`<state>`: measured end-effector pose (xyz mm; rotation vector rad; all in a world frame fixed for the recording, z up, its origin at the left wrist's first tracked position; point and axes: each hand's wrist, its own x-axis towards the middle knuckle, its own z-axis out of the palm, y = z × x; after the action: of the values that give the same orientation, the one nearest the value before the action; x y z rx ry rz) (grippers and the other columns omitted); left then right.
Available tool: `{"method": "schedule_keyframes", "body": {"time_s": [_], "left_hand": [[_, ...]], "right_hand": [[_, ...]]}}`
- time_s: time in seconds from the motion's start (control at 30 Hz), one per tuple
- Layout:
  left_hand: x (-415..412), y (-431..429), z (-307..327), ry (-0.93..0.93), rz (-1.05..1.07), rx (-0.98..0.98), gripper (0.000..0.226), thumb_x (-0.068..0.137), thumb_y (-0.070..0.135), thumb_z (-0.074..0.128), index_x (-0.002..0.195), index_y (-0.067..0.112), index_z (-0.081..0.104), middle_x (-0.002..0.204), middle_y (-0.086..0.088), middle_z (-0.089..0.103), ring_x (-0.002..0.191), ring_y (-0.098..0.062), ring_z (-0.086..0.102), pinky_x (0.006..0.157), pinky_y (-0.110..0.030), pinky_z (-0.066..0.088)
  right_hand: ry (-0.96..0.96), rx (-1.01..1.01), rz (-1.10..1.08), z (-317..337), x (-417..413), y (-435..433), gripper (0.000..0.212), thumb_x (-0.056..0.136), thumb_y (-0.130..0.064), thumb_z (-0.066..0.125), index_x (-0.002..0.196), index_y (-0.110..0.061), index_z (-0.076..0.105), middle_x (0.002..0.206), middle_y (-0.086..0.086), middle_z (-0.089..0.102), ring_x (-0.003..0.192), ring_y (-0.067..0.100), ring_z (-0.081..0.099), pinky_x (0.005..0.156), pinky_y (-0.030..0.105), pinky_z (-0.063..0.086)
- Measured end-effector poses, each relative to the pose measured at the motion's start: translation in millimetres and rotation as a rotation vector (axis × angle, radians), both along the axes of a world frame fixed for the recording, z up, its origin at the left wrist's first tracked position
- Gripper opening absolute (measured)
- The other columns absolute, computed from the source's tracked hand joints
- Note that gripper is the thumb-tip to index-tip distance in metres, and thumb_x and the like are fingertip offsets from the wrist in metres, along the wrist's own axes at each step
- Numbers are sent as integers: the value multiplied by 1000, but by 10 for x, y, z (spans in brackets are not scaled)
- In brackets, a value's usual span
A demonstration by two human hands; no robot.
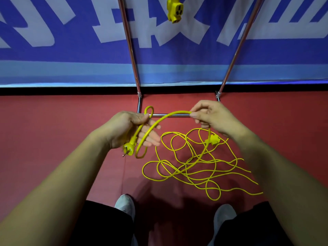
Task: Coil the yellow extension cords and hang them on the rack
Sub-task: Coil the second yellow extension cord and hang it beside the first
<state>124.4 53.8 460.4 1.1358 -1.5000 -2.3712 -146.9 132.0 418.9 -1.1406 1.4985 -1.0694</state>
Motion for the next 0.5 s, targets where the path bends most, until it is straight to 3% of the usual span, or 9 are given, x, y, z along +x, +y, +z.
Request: {"method": "schedule_keyframes", "body": {"time_s": [0.1, 0.17, 0.23, 0.3, 0.4, 0.43, 0.5], "left_hand": [[-79, 95, -62, 3, -52, -16, 42, 99, 25, 37, 102, -8, 63, 88, -29, 70, 70, -40, 70, 59, -36, 57], [-138, 192, -118, 30, -85, -74, 36, 95, 25, 43, 91, -5, 63, 69, -19, 65, 49, -30, 61, 46, -28, 47], [-163, 205, -132, 106, -74, -65, 27, 91, 24, 46, 80, 1, 56, 51, -3, 42, 34, -15, 37, 39, -20, 27], [-132, 130, -93, 181, -24, 18, 24, 91, 22, 45, 75, 6, 51, 49, 5, 29, 32, -8, 23, 41, -20, 13], [-17, -5, -22, 286, 55, 109, 26, 92, 22, 42, 71, 9, 50, 47, 8, 28, 30, -3, 23, 40, -21, 10], [26, -37, -1, 300, 67, 125, 27, 92, 22, 41, 70, 10, 51, 47, 8, 29, 30, -3, 24, 40, -21, 10], [82, -72, 48, 268, 70, 108, 28, 91, 23, 42, 70, 8, 54, 46, 5, 31, 29, -6, 26, 38, -20, 15]], "right_hand": [[167, -94, 146, 239, 317, 47, 4, 81, -8, 74, 82, -8, 70, 59, 2, 62, 53, 11, 52, 50, 22, 39], [206, -164, 247, 325, 557, 66, 7, 79, -6, 75, 83, -3, 71, 62, 1, 61, 58, 7, 52, 55, 19, 41], [230, -179, 257, 306, 621, 42, 9, 79, -12, 76, 81, -7, 69, 63, 1, 56, 60, 7, 47, 56, 20, 38], [292, -104, 272, 167, 417, 18, 18, 80, -22, 76, 77, -10, 64, 63, 1, 52, 60, 9, 46, 56, 25, 36], [611, 157, 460, -183, -39, 38, 25, 86, -28, 70, 75, -7, 61, 62, 1, 50, 60, 8, 42, 60, 33, 35], [649, 252, 478, -301, -146, 74, 23, 89, -28, 67, 77, -9, 63, 61, -4, 50, 60, 8, 40, 60, 34, 34], [551, 309, 400, -444, -244, 119, 21, 92, -31, 62, 83, -13, 67, 61, -9, 57, 59, 11, 40, 60, 32, 32]]}}
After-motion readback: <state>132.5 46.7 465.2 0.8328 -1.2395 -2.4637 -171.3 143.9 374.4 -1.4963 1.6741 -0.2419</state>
